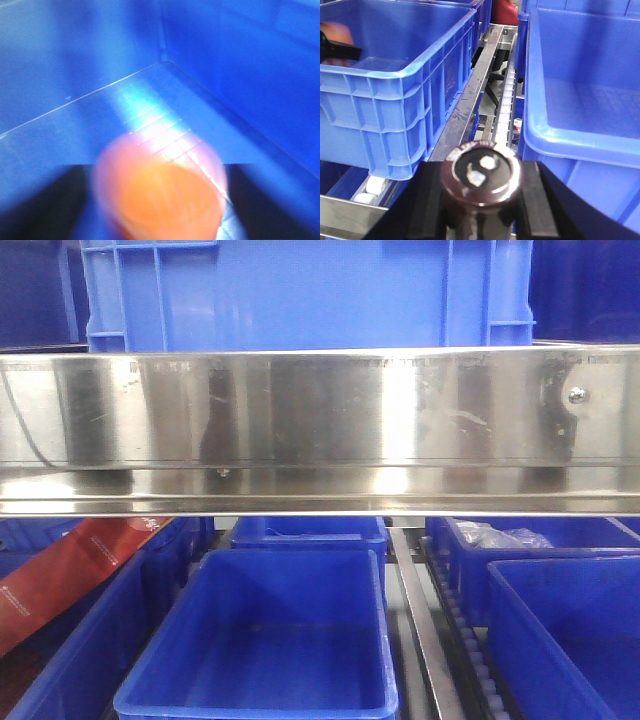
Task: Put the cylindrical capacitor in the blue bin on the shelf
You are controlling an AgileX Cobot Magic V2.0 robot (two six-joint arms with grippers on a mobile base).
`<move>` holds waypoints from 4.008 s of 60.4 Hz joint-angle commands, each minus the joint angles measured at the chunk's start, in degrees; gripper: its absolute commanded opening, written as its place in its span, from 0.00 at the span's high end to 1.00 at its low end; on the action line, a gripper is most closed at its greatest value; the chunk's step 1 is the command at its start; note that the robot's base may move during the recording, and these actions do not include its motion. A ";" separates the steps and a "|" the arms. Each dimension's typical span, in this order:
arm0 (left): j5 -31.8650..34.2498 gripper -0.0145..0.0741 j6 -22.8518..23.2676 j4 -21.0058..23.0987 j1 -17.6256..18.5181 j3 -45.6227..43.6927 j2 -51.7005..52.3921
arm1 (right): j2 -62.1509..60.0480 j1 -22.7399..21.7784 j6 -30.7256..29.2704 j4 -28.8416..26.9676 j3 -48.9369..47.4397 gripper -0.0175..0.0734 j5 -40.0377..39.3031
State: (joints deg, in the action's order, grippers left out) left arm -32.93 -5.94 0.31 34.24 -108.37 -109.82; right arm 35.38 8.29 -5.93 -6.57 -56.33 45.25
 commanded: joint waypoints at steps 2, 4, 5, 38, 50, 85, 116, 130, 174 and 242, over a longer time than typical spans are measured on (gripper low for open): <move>-1.73 0.16 -0.02 0.56 0.14 -0.79 0.86 | -0.16 0.14 0.04 0.30 -0.40 0.92 -1.22; -3.04 0.18 -0.02 0.56 0.14 -1.12 1.07 | -0.16 0.14 0.04 0.30 -0.40 0.92 -1.22; -3.89 0.19 0.09 0.57 0.14 -1.39 1.10 | -0.16 0.14 0.04 0.30 -0.40 0.92 -1.22; -20.64 0.93 0.65 0.64 -2.28 -2.64 15.67 | -0.15 0.14 0.04 0.30 -0.40 0.92 -3.77; -21.18 0.96 1.63 0.64 -5.68 9.77 27.61 | -0.15 0.14 0.04 0.30 -0.40 0.92 -3.77; -6.67 0.96 7.52 0.64 -18.10 60.88 75.74 | 0.62 0.14 0.04 0.30 -0.40 0.92 -4.34; -7.68 0.96 7.65 1.72 -19.78 64.14 81.83 | 23.83 9.44 -2.26 0.15 -21.35 0.92 -6.09; -7.68 0.96 7.65 1.72 -19.78 64.14 81.83 | 41.35 17.30 -2.50 0.15 -38.63 0.92 -5.49; -8.20 0.96 7.65 1.71 -19.78 64.14 81.83 | 75.62 19.78 -2.50 -3.80 -60.56 0.47 -1.28; -4.40 0.96 7.65 1.71 -19.78 64.14 81.83 | 36.84 9.96 -2.14 0.04 -33.68 0.99 -0.18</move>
State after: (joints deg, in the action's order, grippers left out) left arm -39.10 1.47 1.53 14.70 -44.29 -28.24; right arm 76.86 18.70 -7.96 -7.83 -96.36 48.94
